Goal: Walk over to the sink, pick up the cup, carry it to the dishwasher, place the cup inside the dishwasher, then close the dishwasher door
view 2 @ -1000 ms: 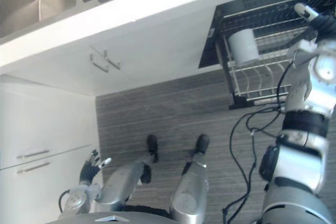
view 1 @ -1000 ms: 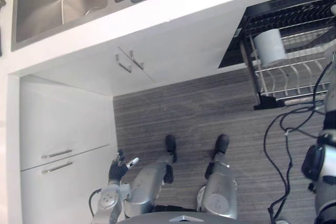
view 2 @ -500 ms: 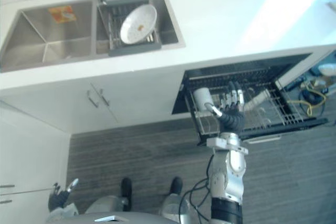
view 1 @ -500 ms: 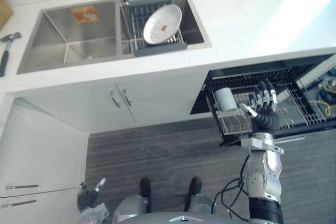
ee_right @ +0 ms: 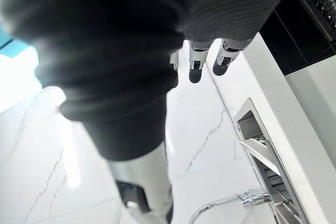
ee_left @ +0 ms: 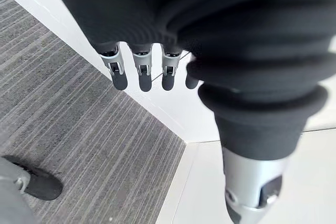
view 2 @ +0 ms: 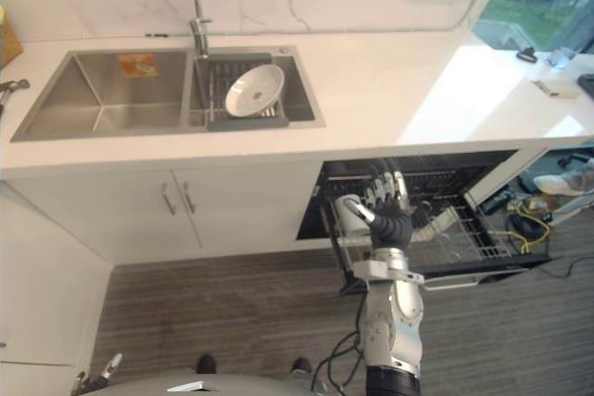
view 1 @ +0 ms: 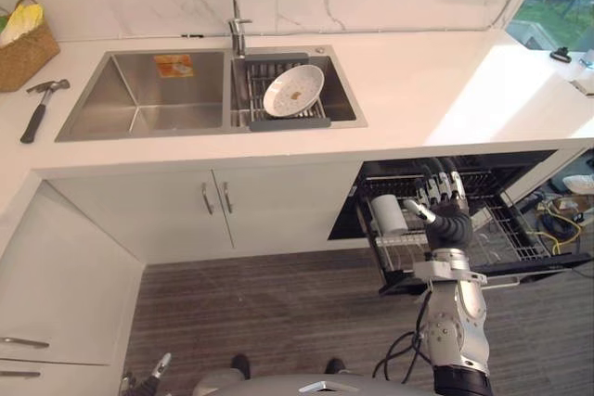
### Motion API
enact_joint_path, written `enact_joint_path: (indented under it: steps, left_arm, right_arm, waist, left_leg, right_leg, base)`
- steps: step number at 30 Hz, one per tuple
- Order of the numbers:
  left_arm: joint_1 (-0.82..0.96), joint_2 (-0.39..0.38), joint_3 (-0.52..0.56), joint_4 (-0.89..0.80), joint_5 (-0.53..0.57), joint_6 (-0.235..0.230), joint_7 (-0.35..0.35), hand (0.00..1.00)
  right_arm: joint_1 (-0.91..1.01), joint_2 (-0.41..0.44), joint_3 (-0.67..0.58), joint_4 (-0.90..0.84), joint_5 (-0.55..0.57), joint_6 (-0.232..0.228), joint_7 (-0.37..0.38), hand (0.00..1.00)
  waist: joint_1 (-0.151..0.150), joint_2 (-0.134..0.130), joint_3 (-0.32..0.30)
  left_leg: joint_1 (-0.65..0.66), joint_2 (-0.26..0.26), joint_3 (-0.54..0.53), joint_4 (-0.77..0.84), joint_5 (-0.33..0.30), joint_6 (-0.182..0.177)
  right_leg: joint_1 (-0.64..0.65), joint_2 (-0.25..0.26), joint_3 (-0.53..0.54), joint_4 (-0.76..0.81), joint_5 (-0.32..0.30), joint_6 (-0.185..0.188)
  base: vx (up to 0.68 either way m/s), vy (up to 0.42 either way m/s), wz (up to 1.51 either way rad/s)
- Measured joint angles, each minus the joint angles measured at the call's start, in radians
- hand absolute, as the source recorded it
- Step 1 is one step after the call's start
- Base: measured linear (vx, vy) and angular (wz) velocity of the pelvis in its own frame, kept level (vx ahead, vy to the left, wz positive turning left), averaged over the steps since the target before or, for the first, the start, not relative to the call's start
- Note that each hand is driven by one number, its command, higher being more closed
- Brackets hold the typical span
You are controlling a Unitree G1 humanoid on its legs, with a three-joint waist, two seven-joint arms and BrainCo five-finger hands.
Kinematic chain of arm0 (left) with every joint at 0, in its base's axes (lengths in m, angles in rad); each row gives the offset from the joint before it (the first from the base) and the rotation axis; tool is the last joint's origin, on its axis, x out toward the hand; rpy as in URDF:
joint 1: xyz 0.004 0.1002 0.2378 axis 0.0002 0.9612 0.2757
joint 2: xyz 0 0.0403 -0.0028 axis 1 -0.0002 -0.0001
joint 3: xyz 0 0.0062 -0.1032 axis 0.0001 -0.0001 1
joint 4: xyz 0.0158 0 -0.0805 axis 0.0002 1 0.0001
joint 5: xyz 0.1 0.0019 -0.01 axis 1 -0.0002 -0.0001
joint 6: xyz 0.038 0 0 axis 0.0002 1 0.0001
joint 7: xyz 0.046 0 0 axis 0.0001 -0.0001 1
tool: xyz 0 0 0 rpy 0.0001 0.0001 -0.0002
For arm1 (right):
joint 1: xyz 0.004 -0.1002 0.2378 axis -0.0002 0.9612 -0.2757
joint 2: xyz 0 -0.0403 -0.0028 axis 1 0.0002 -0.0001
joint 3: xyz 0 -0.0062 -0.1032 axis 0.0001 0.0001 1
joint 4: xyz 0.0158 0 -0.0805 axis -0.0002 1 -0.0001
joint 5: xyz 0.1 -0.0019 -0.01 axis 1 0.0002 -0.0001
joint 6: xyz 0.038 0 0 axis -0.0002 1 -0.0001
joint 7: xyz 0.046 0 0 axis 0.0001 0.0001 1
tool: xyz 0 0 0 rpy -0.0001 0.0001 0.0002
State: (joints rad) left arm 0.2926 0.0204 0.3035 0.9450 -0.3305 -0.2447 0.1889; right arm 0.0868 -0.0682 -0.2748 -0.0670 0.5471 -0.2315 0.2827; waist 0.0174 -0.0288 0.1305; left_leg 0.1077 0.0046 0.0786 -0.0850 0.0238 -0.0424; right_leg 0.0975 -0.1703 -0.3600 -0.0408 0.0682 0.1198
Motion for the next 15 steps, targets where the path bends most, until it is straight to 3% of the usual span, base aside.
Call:
enact_joint_path:
  steps: [6, 9, 12, 15]
  left_arm:
    - [-0.043, 0.041, -0.042, 0.074, 0.001, 0.157, -0.181, 0.0]
    - [-0.078, 0.091, -0.115, 0.099, -0.001, 0.262, -0.342, 0.0]
    - [-0.083, 0.112, -0.148, 0.101, -0.002, 0.293, -0.393, 0.0]
    - [-0.083, 0.116, -0.153, 0.106, 0.005, 0.289, -0.388, 0.0]
  right_arm:
    - [0.001, -0.001, -0.011, -0.014, 0.016, 0.001, -0.01, 0.0]
    - [0.001, -0.002, -0.036, -0.077, 0.019, 0.011, -0.037, 0.0]
    - [-0.002, -0.002, -0.063, -0.078, 0.036, 0.014, -0.047, 0.0]
    - [-0.003, -0.002, -0.059, -0.078, 0.035, 0.014, -0.048, 0.0]
  waist:
    - [-0.042, 0.001, -0.006]
    - [-0.047, 0.005, -0.016]
    - [-0.055, 0.001, -0.019]
    - [-0.056, 0.003, -0.019]
  left_leg:
    - [0.002, -0.01, 0.009, -0.001, -0.013, 0.006]
    - [0.002, -0.015, 0.028, 0.0, -0.014, 0.017]
    - [0.012, -0.014, 0.028, 0.0, -0.014, 0.017]
    - [0.028, -0.009, 0.027, 0.0, -0.015, 0.017]
  right_leg:
    - [-0.042, 0.01, 0.124, 0.066, -0.053, -0.008]
    - [-0.059, 0.011, 0.164, 0.083, -0.055, -0.006]
    - [-0.049, 0.013, 0.179, 0.083, -0.055, -0.008]
    - [-0.03, 0.018, 0.185, 0.083, -0.058, -0.012]
  base:
    - [0.03, 0.038, -0.03]
    - [0.08, 0.042, -0.13]
    - [0.07, 0.024, 0.0]
    - [0.01, 0.002, 0.03]
